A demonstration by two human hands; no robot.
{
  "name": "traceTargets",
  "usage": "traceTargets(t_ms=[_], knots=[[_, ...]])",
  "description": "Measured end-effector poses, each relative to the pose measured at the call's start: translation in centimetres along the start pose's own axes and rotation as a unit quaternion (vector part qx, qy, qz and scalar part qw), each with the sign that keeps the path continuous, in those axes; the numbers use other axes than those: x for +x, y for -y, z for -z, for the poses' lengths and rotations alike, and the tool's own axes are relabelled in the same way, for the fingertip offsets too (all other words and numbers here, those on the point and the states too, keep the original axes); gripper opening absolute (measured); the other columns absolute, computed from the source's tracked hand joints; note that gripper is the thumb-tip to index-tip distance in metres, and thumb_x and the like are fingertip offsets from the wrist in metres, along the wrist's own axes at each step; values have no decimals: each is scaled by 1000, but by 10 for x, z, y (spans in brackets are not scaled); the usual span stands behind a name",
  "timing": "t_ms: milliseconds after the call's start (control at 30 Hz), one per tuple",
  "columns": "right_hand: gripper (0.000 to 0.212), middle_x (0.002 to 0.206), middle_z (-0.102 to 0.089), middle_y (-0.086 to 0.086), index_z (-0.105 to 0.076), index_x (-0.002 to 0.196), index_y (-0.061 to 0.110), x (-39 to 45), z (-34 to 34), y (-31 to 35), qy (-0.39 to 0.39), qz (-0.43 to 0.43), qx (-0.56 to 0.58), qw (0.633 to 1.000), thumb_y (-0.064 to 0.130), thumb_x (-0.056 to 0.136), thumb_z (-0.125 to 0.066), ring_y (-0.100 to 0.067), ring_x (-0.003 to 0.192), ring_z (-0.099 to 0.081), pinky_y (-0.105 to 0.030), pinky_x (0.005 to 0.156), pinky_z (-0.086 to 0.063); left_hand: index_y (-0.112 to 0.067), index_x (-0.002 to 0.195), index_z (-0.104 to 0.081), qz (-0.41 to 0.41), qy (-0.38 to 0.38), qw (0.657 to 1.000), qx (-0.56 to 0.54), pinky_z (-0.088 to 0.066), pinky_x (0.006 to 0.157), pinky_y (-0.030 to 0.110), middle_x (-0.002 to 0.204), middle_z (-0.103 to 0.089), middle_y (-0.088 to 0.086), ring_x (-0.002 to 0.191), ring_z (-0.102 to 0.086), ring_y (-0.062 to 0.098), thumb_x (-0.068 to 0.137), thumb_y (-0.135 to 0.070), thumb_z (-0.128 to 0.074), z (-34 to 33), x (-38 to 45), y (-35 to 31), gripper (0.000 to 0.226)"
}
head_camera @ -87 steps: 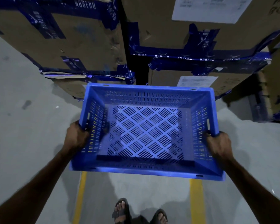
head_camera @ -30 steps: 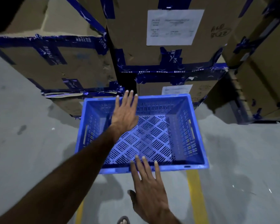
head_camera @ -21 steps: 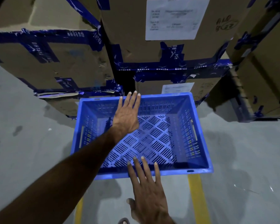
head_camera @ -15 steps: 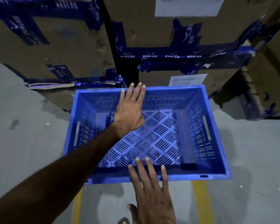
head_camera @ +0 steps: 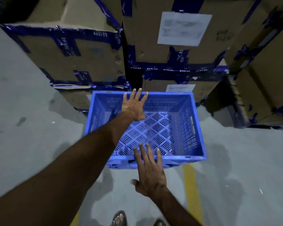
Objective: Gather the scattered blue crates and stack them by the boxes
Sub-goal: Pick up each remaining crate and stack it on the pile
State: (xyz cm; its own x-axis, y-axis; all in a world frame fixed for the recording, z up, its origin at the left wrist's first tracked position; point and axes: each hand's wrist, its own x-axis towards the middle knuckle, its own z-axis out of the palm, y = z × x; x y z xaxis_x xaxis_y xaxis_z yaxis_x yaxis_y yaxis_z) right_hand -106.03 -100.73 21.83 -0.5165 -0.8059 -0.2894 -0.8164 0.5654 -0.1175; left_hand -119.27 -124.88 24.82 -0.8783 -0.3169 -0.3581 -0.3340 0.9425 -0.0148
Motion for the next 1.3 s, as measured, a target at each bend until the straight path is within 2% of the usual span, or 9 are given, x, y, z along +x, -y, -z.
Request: traceTargets(t_ms=[133, 233, 400, 533, 633, 700, 900, 1067, 1300], knots=[[123, 171, -5, -9, -12, 164, 16, -8, 0, -4, -50, 6, 20, 999, 66, 69, -73, -34, 158, -6, -66, 120, 2, -26, 162, 15, -9, -37, 999, -17, -14, 120, 66, 171, 14, 9, 158, 6, 35, 88, -50, -65, 22, -25, 0, 110], [108, 171, -12, -8, -18, 163, 16, -23, 4, -7, -88, -17, 59, 994, 60, 78, -67, -31, 157, -10, -63, 119, -4, -25, 163, 10, -20, -66, 997, -44, -21, 119, 65, 172, 7, 9, 158, -1, 35, 92, -44, -61, 27, -64, -1, 102], [81, 167, -30, -5, -27, 161, 16, -60, 22, -29, -154, -84, 136, 975, 52, 90, -45, -25, 153, -30, -56, 120, -13, -24, 165, -6, 37, -80, 978, -190, -26, 120, 61, 172, -10, 7, 156, -16, 32, 93, -45, -61, 4, -164, -8, 93], [80, 163, -35, -8, -27, 161, 16, -92, 38, -54, -156, -150, 198, 956, 46, 91, -53, -27, 151, -32, -57, 121, -22, -23, 162, -25, 80, -121, 948, -283, -31, 121, 50, 166, -29, 9, 152, -29, 31, 90, -46, -61, -37, -250, -22, 84], [79, 164, -34, -9, -25, 161, 15, -119, 51, -68, -159, -162, 238, 944, 39, 95, -62, -31, 149, -34, -58, 118, -30, -20, 161, -31, 107, -136, 925, -339, -26, 124, 44, 164, -34, 8, 152, -30, 28, 87, -50, -56, -59, -306, -33, 83], [78, 162, -37, -10, -28, 160, 13, -137, 58, -73, -168, -169, 257, 937, 42, 95, -58, -33, 146, -39, -58, 115, -34, -15, 159, -34, 121, -155, 912, -360, -26, 124, 39, 163, -37, 10, 151, -32, 27, 88, -48, -57, -70, -341, -44, 82], [77, 160, -40, -11, -29, 159, 12, -198, 61, -72, -154, -149, 278, 936, 39, 96, -65, -33, 146, -40, -55, 114, -37, -12, 157, -36, 151, -215, 901, -345, -32, 120, 40, 159, -43, 10, 146, -38, 28, 91, -49, -57, -88, -432, -75, 78], [77, 162, -37, -9, -31, 158, 13, -261, 62, -79, -152, -136, 289, 935, 37, 95, -67, -26, 149, -33, -42, 118, -31, -10, 156, -39, 204, -265, 882, -331, -30, 121, 41, 159, -42, 12, 146, -36, 29, 93, -50, -55, -87, -495, -86, 76], [78, 166, -30, -5, -25, 161, 18, -341, 69, -75, -164, -190, 321, 913, 38, 97, -65, -24, 152, -27, -43, 123, -26, -9, 157, -36, 160, -298, 891, -303, -29, 122, 43, 161, -40, 12, 149, -35, 31, 96, -52, -50, -88, -547, -92, 77]])
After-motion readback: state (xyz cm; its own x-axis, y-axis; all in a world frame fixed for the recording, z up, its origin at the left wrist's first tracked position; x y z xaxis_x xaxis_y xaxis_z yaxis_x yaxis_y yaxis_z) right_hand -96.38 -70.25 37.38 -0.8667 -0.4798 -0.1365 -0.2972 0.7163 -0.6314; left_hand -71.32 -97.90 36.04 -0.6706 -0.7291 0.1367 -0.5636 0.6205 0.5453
